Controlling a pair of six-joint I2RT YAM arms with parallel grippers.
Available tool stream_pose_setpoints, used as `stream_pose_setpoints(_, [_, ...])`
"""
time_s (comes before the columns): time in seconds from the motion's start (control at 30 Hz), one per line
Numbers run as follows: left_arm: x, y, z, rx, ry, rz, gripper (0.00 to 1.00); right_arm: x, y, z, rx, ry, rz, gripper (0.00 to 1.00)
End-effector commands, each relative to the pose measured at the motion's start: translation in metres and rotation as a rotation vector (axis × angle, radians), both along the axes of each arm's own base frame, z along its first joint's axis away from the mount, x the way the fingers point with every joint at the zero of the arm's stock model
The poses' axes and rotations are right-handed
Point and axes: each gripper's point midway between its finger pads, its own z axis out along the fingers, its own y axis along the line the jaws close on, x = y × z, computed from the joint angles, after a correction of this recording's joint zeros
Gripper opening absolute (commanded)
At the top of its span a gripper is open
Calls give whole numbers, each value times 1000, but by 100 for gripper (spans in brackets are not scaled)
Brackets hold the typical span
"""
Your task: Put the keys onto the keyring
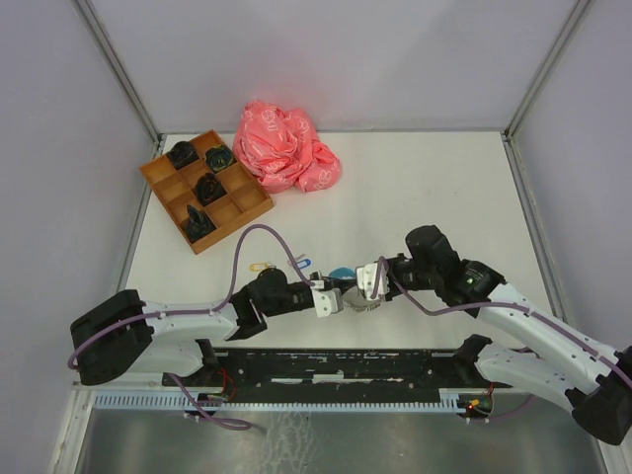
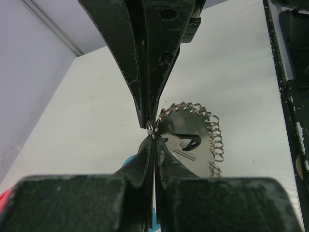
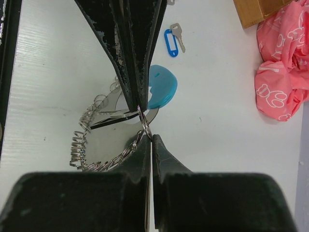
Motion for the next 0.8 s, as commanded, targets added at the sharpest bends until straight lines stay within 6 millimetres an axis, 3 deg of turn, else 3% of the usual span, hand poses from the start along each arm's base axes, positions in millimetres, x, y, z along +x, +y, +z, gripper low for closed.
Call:
stream_pose_setpoints(0.0, [-4, -11, 19, -27, -36, -43, 3, -9, 21, 30, 84, -13, 103, 1])
stream_pose_setpoints(0.4, [-1, -17, 24, -34, -47, -47, 3, -11, 30, 30, 70, -16, 137, 1])
stream_pose_setpoints(0.77, [15, -9, 23, -55, -19, 61, 3, -21, 39, 33, 71, -13, 188, 1])
